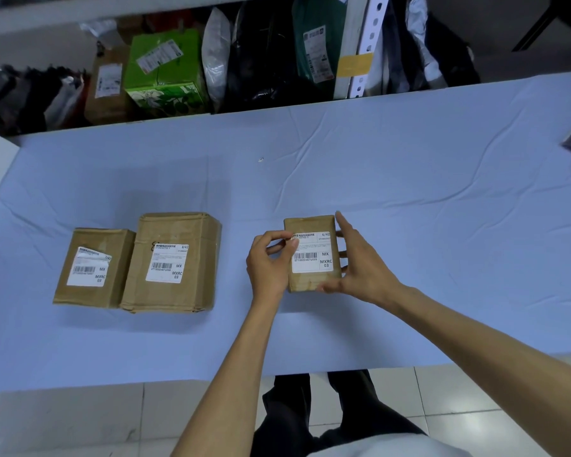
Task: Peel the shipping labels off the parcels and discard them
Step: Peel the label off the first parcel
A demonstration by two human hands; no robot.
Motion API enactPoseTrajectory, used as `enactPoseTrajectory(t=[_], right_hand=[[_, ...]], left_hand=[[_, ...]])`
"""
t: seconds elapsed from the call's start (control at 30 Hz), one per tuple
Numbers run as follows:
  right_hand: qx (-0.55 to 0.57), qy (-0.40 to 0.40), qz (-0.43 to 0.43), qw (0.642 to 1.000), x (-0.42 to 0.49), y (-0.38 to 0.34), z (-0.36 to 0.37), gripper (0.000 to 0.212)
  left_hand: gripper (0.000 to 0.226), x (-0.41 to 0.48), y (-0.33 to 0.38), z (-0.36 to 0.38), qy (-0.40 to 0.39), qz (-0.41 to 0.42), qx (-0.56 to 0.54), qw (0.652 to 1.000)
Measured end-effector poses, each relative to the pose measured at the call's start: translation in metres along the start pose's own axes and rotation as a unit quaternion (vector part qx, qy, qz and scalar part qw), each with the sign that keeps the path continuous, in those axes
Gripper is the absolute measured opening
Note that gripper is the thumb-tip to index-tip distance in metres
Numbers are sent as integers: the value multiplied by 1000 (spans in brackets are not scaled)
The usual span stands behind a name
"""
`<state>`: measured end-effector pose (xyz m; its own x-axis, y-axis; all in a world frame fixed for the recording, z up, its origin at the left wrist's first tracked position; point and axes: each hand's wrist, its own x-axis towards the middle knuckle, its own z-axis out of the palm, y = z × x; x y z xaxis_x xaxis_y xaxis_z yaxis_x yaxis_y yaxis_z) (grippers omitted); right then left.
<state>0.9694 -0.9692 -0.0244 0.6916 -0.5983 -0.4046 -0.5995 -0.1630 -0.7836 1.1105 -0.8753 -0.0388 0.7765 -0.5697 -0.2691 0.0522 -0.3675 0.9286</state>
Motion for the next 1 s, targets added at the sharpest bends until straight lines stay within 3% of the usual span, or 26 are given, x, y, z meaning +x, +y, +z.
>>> enactPoseTrajectory(t=[0.1, 0.47, 0.73, 1.0], right_hand=[[-22, -18, -9, 1000, 5, -2, 0, 138], [63, -6, 8, 998, 1, -2, 8, 138], [89, 1, -15, 996, -1, -5, 2, 112], [105, 16, -19, 994, -2, -3, 3, 105]], left_hand=[[12, 2, 0, -2, 7, 0, 8, 1000], [4, 13, 3, -3, 13, 36, 75, 996], [6, 15, 4, -3, 0, 37, 93, 995], [6, 22, 3, -9, -42, 41, 108, 992]])
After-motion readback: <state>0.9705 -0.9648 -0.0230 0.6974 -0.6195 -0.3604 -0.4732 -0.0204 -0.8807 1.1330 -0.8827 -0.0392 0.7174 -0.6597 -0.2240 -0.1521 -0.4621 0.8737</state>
